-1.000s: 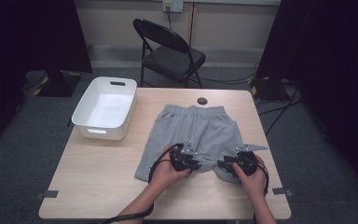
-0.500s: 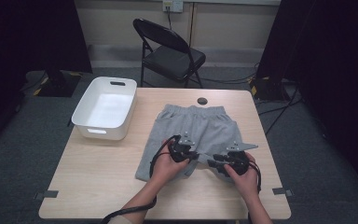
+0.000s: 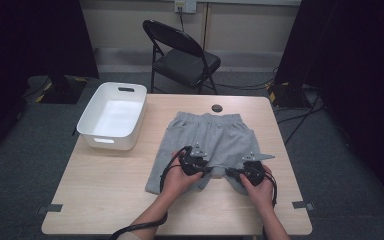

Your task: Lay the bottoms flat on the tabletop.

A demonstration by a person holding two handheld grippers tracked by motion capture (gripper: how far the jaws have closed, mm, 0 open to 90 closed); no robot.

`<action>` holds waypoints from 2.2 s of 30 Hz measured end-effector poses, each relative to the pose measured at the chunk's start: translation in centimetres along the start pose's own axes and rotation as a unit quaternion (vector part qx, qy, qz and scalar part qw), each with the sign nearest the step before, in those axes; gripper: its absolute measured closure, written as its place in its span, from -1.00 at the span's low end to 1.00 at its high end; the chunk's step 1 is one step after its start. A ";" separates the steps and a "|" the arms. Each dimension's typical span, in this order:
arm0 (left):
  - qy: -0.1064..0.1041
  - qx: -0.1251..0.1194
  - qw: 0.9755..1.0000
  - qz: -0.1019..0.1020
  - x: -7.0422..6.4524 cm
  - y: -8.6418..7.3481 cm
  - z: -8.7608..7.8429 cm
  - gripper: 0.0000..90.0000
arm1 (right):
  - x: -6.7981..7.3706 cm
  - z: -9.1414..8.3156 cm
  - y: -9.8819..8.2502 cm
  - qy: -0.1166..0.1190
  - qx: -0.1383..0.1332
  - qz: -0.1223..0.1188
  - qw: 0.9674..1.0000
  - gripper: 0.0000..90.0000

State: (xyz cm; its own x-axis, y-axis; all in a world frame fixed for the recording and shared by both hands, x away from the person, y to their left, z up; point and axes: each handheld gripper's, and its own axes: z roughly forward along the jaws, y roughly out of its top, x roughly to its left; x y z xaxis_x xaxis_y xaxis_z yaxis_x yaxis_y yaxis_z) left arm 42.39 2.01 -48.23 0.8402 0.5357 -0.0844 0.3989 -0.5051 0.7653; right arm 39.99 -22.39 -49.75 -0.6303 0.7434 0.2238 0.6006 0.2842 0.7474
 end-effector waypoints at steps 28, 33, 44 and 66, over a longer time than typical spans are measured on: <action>-0.068 -0.004 0.995 0.076 -4.1 -1.0 -2.4 0.46 | -0.1 0.0 -0.2 0.002 0.002 0.006 1.000 0.94; -0.076 -0.011 0.994 0.082 -4.6 -0.3 -2.5 0.49 | -0.1 0.0 -0.2 0.003 0.002 0.007 1.000 0.94; -0.094 0.011 0.992 0.087 -5.5 -0.7 -0.5 0.44 | -0.1 0.0 -0.2 0.004 0.001 0.009 1.000 0.93; -0.017 0.030 0.995 0.090 -2.6 -2.1 -1.2 0.01 | -0.3 -0.1 -0.3 0.008 0.000 0.017 1.000 0.89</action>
State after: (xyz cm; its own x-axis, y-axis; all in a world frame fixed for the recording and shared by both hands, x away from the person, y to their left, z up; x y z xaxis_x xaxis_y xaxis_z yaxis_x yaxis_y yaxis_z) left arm 38.91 2.45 -48.90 0.9116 0.4099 0.0291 0.2606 -0.6313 0.7304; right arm 39.98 -22.73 -49.97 -0.6176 0.7430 0.2579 0.6214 0.2599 0.7391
